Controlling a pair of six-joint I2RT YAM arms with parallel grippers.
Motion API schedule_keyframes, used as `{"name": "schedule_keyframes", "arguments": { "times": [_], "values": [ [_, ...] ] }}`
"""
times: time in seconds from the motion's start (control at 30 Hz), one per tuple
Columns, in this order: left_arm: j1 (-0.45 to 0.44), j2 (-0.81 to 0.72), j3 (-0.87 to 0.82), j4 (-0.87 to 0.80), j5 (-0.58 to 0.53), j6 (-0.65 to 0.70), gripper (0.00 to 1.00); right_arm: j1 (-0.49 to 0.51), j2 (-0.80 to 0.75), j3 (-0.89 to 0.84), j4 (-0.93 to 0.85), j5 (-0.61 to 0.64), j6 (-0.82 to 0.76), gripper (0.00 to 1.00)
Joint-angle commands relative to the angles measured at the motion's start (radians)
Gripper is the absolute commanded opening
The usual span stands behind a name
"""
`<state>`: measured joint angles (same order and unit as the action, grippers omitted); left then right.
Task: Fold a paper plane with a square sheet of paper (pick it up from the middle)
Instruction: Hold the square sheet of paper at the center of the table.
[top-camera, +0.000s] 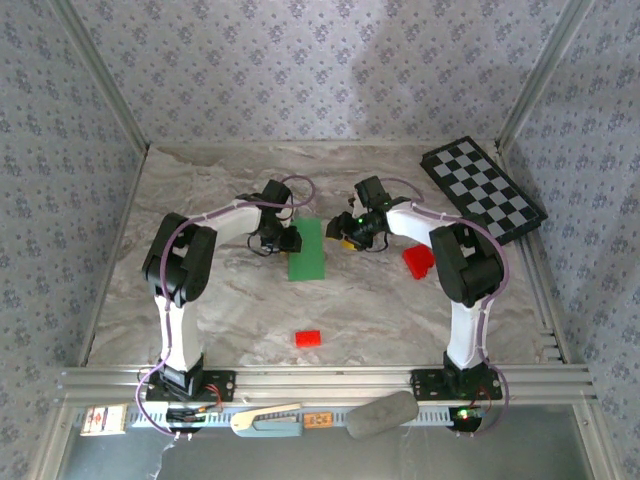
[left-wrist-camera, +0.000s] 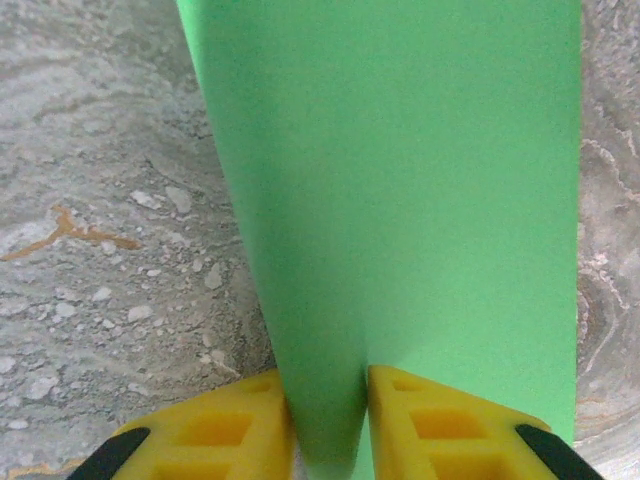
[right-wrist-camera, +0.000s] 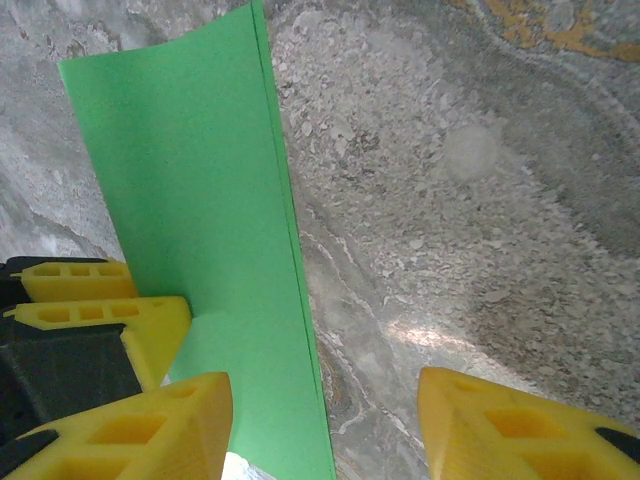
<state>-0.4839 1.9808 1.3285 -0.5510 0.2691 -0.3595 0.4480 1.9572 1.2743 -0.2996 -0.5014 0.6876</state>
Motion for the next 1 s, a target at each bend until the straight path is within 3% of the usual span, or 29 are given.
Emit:
{"name": "schedule_keyframes", "arguments": {
  "times": [0.0,0.57,0.97],
  "values": [
    [0.002,0.035,0.000,-0.029,0.004,-0.011,0.23,0.006,0.028,0.026,-0.021,-0.015,-0.017,0.53],
    [0.002,0.053,0.008,-0.047,0.062,0.086,0.27,0.023,0.036,0.036,-0.015,-0.043,-0.028,0.53],
    [0.002,0.070,0.018,-0.053,0.054,0.076,0.28,0.043,0.053,0.058,-0.006,-0.078,-0.034,0.49]
  ]
}}
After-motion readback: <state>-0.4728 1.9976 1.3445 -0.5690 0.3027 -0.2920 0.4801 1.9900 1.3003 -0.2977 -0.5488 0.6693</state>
